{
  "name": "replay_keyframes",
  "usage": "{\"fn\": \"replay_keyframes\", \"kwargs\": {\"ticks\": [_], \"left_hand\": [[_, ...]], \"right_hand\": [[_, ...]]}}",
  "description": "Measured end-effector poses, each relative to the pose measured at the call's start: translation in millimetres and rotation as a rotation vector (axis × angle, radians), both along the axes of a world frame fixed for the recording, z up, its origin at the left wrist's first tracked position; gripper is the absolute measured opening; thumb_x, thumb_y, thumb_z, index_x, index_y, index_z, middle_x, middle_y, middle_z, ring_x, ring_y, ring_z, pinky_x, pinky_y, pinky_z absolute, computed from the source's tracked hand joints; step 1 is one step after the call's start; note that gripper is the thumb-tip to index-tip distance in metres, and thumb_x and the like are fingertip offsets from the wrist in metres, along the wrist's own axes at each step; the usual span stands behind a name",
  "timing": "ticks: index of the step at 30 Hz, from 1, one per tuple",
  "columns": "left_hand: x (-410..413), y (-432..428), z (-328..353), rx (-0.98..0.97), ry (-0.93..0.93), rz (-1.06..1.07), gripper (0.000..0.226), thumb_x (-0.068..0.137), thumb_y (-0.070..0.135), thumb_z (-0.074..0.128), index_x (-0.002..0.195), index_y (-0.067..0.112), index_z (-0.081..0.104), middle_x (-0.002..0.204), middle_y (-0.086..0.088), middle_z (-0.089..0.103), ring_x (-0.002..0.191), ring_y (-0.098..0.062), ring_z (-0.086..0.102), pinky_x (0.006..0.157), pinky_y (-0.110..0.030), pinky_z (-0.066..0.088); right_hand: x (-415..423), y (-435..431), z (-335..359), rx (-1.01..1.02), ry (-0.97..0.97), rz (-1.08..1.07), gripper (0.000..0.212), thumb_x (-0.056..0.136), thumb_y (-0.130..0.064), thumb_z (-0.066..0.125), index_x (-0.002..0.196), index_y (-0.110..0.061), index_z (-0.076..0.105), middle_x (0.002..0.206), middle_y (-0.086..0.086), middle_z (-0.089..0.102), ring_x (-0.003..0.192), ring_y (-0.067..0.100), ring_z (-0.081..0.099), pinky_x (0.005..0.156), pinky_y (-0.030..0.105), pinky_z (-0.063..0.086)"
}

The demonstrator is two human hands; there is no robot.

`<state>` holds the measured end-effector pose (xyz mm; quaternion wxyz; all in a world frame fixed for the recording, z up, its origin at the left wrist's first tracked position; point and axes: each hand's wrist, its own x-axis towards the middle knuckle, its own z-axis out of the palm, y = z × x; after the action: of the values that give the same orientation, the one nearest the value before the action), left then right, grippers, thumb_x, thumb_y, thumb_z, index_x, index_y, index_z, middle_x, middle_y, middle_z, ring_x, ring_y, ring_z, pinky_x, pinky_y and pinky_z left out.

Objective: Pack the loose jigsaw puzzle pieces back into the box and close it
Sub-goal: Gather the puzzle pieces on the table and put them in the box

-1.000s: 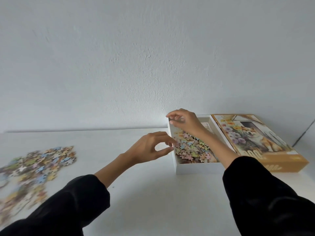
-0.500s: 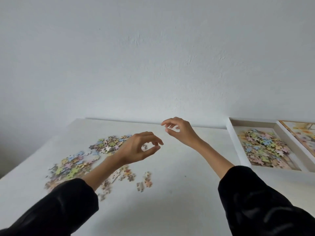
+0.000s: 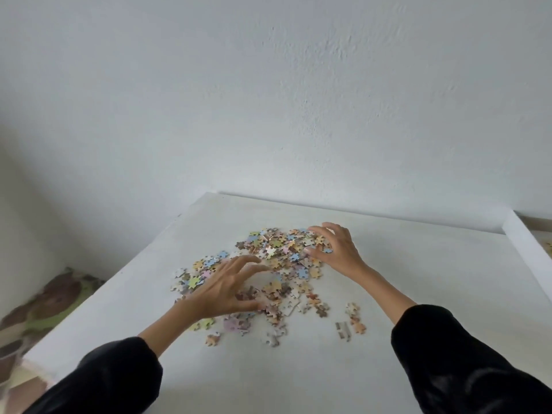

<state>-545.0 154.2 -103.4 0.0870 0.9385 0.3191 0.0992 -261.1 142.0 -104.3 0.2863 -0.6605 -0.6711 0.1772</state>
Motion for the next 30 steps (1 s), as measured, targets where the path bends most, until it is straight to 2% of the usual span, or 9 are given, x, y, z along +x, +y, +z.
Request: {"fn": "replay_keyframes", "kwargs": {"ticks": [3, 5, 9, 12, 17, 21, 23, 28, 30], "left_hand": [[-5, 0, -11, 0.003, 0.045, -0.001, 0.085, 0.071, 0.083, 0.027, 0.142, 0.035, 0.022, 0.151, 0.005, 0.019, 0.132, -0.005, 0.018, 0.111, -0.032, 0.012], [-2, 3, -11, -0.004, 0.018, 0.020, 0.087, 0.072, 0.083, 0.024, 0.143, 0.033, 0.021, 0.151, 0.005, 0.019, 0.130, -0.003, 0.018, 0.112, -0.032, 0.013], [8, 19, -12, 0.052, -0.106, 0.045, 0.081, 0.079, 0.079, 0.020, 0.141, 0.027, 0.028, 0.143, 0.001, 0.033, 0.125, -0.004, 0.030, 0.110, -0.035, 0.026], [17, 38, -7, 0.089, -0.200, 0.108, 0.084, 0.078, 0.080, 0.016, 0.136, 0.023, 0.035, 0.137, -0.004, 0.040, 0.120, -0.014, 0.043, 0.106, -0.041, 0.033], [30, 78, 3, -0.107, -0.191, 0.273, 0.116, 0.055, 0.095, 0.012, 0.145, 0.022, 0.019, 0.149, -0.006, 0.023, 0.133, -0.022, 0.029, 0.110, -0.046, 0.022], [43, 95, 1, -0.281, -0.083, 0.283, 0.126, 0.045, 0.099, 0.013, 0.147, 0.028, -0.001, 0.156, -0.007, 0.009, 0.144, -0.026, 0.009, 0.114, -0.051, 0.006], [46, 95, -1, -0.307, -0.079, 0.254, 0.122, 0.048, 0.098, 0.015, 0.147, 0.029, -0.003, 0.156, -0.005, 0.014, 0.144, -0.024, 0.008, 0.115, -0.052, 0.001], [39, 90, -1, -0.335, -0.090, 0.162, 0.112, 0.056, 0.094, 0.024, 0.146, 0.031, 0.008, 0.151, 0.001, 0.029, 0.139, -0.019, 0.025, 0.116, -0.046, 0.011], [32, 86, 3, -0.348, -0.090, 0.135, 0.111, 0.056, 0.094, 0.028, 0.146, 0.030, 0.012, 0.150, -0.001, 0.030, 0.137, -0.020, 0.030, 0.115, -0.046, 0.021]], "right_hand": [[-1, 6, -11, -0.112, -0.073, -0.010, 0.099, 0.059, -0.092, 0.022, 0.141, -0.037, 0.028, 0.153, 0.003, 0.020, 0.142, 0.022, 0.011, 0.115, 0.045, 0.013], [-5, 6, -13, -0.084, -0.109, 0.055, 0.107, 0.053, -0.095, 0.010, 0.141, -0.036, 0.027, 0.152, 0.000, 0.024, 0.141, 0.019, 0.016, 0.114, 0.040, 0.012], [-18, 1, -14, -0.021, -0.098, 0.142, 0.102, 0.056, -0.093, 0.016, 0.135, -0.033, 0.039, 0.143, -0.004, 0.036, 0.133, 0.012, 0.029, 0.109, 0.033, 0.020], [-19, 9, -7, -0.002, 0.018, 0.078, 0.086, 0.064, -0.084, 0.031, 0.133, -0.034, 0.042, 0.138, -0.004, 0.037, 0.130, 0.012, 0.031, 0.108, 0.036, 0.027], [-16, 34, 1, -0.069, -0.074, 0.064, 0.064, 0.085, -0.063, 0.043, 0.139, -0.030, 0.034, 0.152, -0.001, 0.023, 0.140, 0.019, 0.017, 0.113, 0.043, 0.018], [-20, 56, -4, -0.181, -0.141, 0.081, 0.062, 0.089, -0.058, 0.036, 0.143, -0.027, 0.027, 0.155, -0.001, 0.017, 0.143, 0.019, 0.013, 0.117, 0.043, 0.011], [-26, 61, -3, -0.186, -0.137, 0.096, 0.060, 0.091, -0.055, 0.035, 0.143, -0.026, 0.026, 0.155, 0.000, 0.018, 0.143, 0.018, 0.014, 0.117, 0.042, 0.011], [-33, 59, 0, -0.169, -0.202, 0.221, 0.053, 0.094, -0.048, 0.035, 0.142, -0.025, 0.031, 0.152, 0.000, 0.026, 0.142, 0.018, 0.017, 0.115, 0.037, 0.012], [-31, 52, 0, -0.174, -0.199, 0.255, 0.066, 0.086, -0.065, 0.029, 0.140, -0.027, 0.035, 0.150, -0.001, 0.029, 0.140, 0.018, 0.021, 0.114, 0.038, 0.015]]}}
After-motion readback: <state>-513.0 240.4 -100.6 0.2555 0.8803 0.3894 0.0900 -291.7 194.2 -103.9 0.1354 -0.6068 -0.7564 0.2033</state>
